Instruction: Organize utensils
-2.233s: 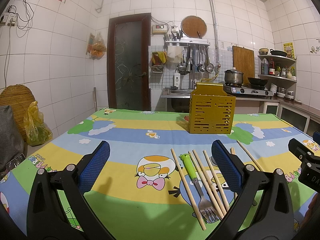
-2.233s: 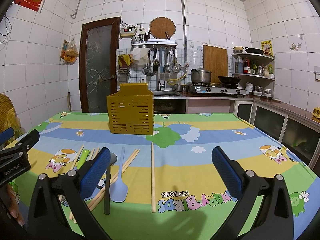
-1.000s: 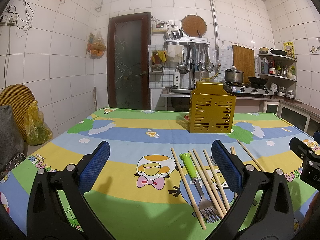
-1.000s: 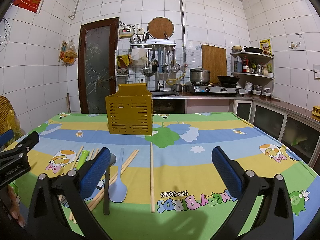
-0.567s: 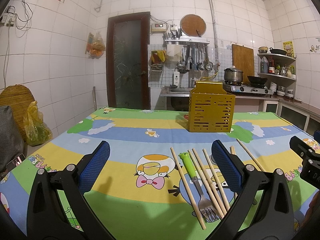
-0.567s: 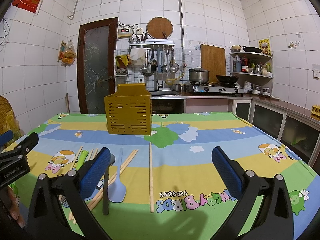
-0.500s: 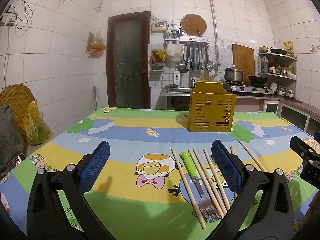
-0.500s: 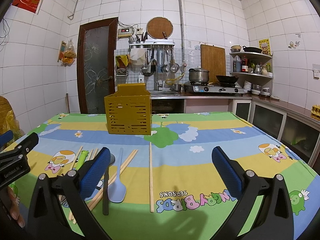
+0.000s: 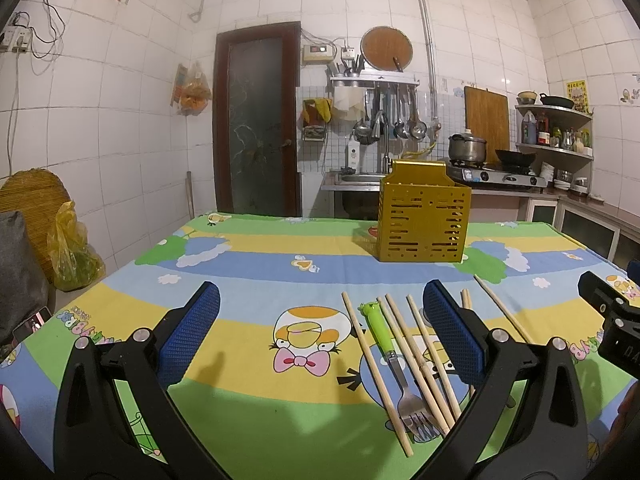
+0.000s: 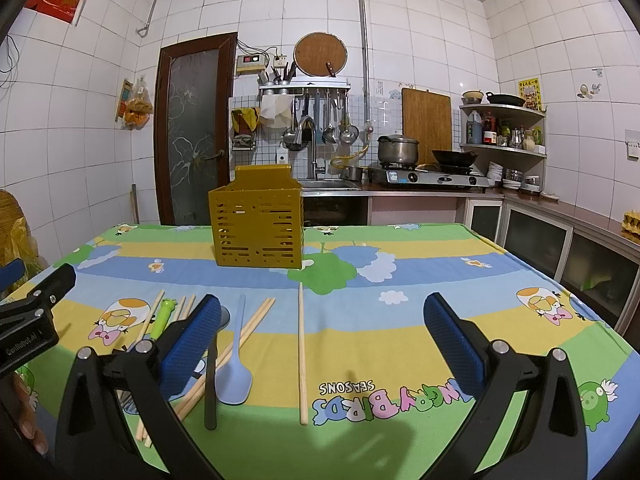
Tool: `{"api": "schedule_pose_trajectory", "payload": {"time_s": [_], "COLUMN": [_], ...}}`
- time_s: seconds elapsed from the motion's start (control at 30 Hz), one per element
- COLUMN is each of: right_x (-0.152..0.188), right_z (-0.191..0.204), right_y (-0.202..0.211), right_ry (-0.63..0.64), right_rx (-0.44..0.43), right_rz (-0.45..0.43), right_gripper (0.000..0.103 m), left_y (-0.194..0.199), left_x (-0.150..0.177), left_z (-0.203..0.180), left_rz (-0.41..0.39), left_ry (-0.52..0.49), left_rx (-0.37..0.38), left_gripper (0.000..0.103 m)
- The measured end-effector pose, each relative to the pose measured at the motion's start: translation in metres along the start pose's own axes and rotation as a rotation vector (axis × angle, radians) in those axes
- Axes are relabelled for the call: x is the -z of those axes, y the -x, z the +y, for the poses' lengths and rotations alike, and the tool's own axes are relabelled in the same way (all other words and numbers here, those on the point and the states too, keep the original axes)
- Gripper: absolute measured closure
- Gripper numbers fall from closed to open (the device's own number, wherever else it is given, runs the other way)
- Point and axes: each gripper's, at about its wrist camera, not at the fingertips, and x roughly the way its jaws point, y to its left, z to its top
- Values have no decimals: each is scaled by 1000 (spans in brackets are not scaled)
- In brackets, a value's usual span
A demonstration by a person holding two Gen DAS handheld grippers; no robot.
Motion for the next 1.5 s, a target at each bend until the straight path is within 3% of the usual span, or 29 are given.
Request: {"api": "schedule_pose_trajectory", "payload": {"time_s": [0.23,0.4,0.5,0.8,1.1,1.5], "right_x": [2,1,-3,-40,-21,1], "right_z": [-1,-9,-9,-11,4,0], "right_y": [-5,-19,-34,-104,-199,-224], "right_ry": [-14,-47,-52,-94,-4,2], "right_rx": [30,-10,-28,-79,-8,-2], "right_rz": [39,125,170,315,504,624], "right_gripper": [4,4,4,4,4,4], "left_y": [-21,-40,-59,-143,-196,-213], "left_x": [1,-7,-16,-48,-19,6], "left_z": [5,8,13,25,21,3], "left_rz": [137,174,215,412,596,677], "left_ry": [-3,-69,-89,-44,21,-38], "left_rx": [45,6,-7,47,46,-5], "left_gripper": [5,5,5,5,5,5]}}
